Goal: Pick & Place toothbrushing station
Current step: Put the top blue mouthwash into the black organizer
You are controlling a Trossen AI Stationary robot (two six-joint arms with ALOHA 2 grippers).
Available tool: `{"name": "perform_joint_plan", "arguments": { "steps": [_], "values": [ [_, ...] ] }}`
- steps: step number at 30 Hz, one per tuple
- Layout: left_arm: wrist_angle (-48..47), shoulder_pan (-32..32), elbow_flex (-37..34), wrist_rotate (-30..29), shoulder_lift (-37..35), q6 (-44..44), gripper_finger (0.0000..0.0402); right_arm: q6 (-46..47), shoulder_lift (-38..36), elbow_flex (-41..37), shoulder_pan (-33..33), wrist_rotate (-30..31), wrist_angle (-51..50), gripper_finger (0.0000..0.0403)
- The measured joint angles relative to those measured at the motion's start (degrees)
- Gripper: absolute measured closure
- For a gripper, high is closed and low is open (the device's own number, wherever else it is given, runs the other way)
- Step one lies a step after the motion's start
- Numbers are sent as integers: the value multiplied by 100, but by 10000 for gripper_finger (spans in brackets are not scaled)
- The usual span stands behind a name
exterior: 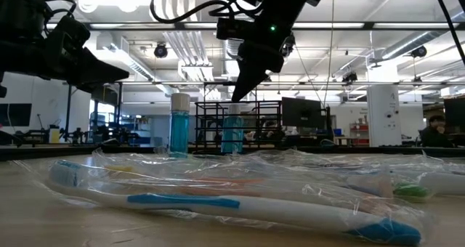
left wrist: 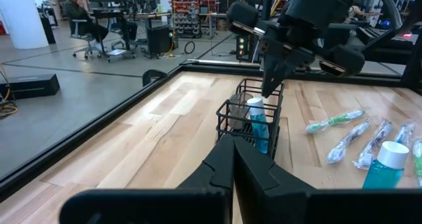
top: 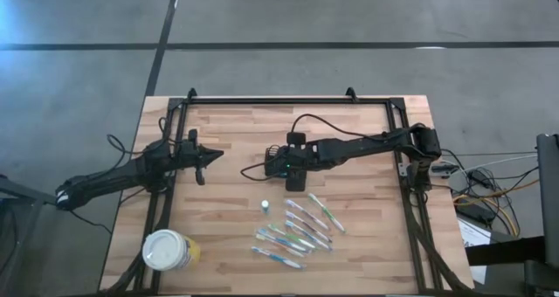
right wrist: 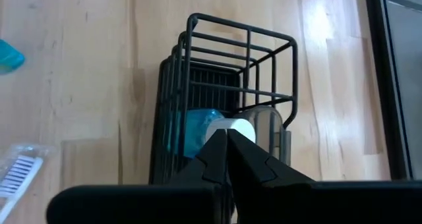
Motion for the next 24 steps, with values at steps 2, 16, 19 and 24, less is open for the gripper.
{"name": "perform_joint_plan", "arguments": {
  "steps": [2,16,19,24],
  "values": [
    [0,1,0,0,0,0,396,-23,0,0,0,9,12,394],
    [-1,0,0,0,-2,2,396,-67,-20,-28,-9,452,17,394],
    [-1,2,0,0,-2,2,396,-60,-20,-40,2,441,22,394],
    [-1,2,0,1,-2,2,396,-53,-20,-81,-4,426,26,394]
  ]
}}
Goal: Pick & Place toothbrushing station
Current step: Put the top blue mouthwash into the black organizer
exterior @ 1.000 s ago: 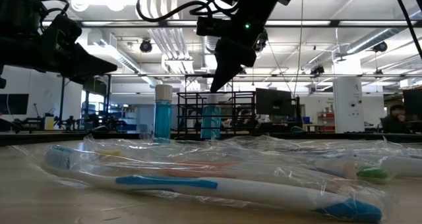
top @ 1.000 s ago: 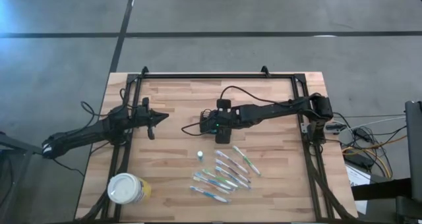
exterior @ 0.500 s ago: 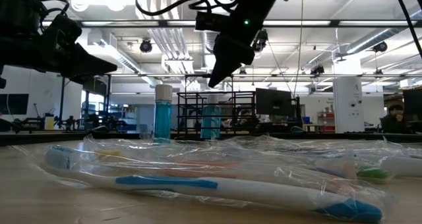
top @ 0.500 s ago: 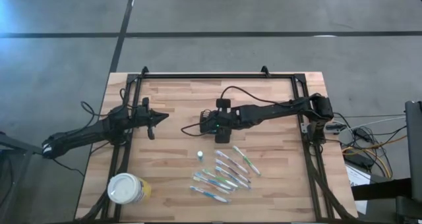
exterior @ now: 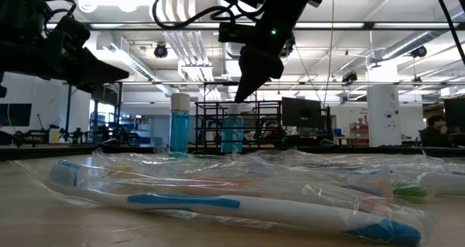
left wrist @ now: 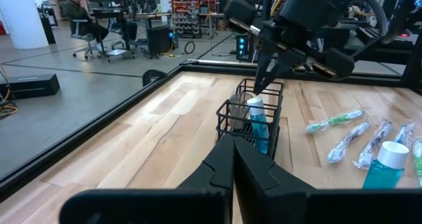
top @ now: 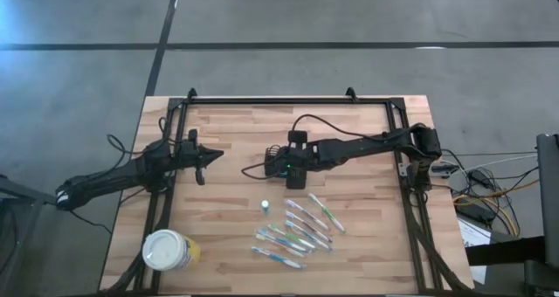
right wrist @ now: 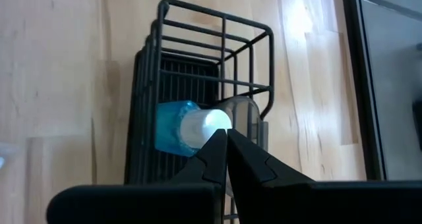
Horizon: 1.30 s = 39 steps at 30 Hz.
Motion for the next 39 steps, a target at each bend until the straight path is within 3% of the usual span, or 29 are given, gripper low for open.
{"name": "perform_joint_plan", "arguments": {
  "steps": [39],
  "values": [
    [0,-2,0,-1,0,2,396,-136,-4,-92,96,-629,274,394]
  ]
}}
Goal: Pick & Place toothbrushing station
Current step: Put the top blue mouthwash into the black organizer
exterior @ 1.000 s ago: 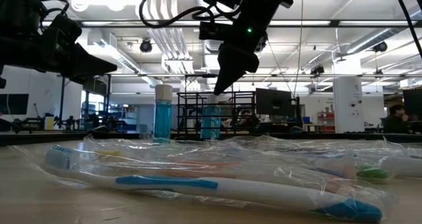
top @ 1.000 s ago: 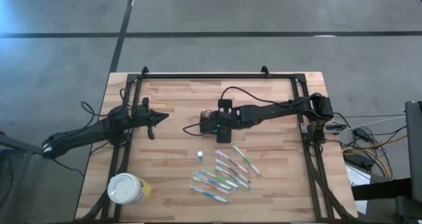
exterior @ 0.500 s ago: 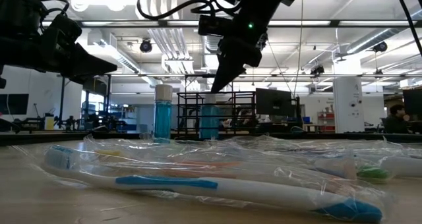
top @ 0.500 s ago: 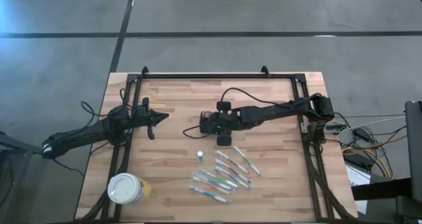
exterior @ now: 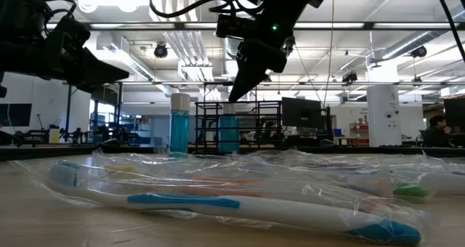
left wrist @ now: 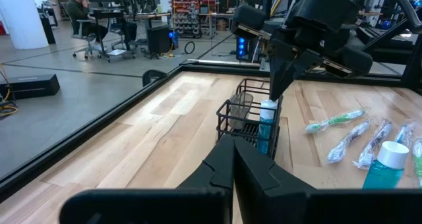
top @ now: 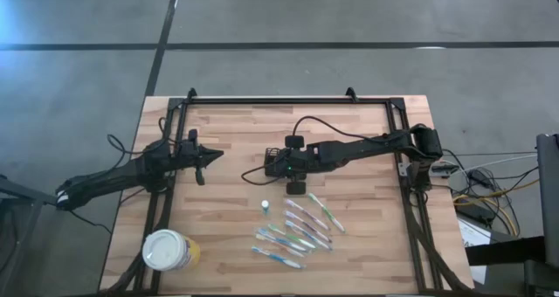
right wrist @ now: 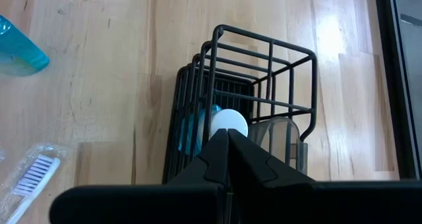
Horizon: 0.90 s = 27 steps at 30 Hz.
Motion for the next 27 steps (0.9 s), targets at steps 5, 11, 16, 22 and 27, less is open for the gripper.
{"name": "perform_joint_plan", "arguments": {
  "steps": [5,11,16,22,27],
  "values": [
    [-2,1,0,0,0,0,396,30,0,0,4,-139,2,394],
    [0,0,0,0,0,0,396,52,2,19,9,-133,4,394],
    [0,2,0,0,0,2,396,69,11,55,7,-77,3,394],
    [-1,1,0,1,0,2,396,89,11,59,9,-41,3,394],
    [0,0,0,0,0,2,396,92,11,130,11,137,-109,394]
  ]
}}
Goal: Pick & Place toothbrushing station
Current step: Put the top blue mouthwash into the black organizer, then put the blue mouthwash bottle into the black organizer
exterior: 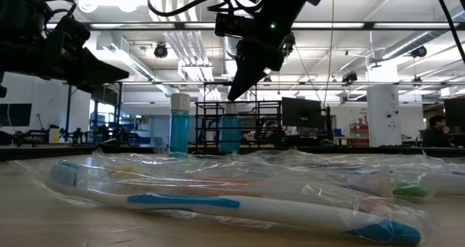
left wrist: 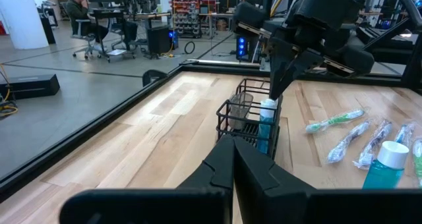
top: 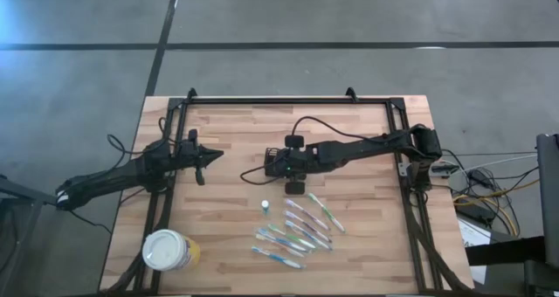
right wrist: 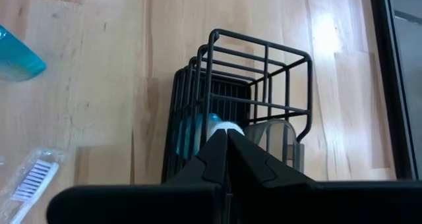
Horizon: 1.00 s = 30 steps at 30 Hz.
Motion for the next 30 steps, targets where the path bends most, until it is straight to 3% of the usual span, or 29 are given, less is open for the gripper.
{"name": "perform_joint_plan", "arguments": {
  "steps": [10,17,20,25,30],
  "values": [
    [-2,0,0,0,0,0,396,-27,-130,119,90,40,-171,394],
    [-2,1,0,2,0,10,396,-232,-1196,-83,247,-12,-157,394],
    [-4,0,0,9,6,-8,396,-311,-1976,-535,175,-644,282,394],
    [-7,0,0,24,17,-2,396,-59,-3753,-2073,-95,-2832,2466,394],
    [-4,0,0,25,20,-2,396,635,-5492,-3769,-249,-2886,3701,394]
  ]
}}
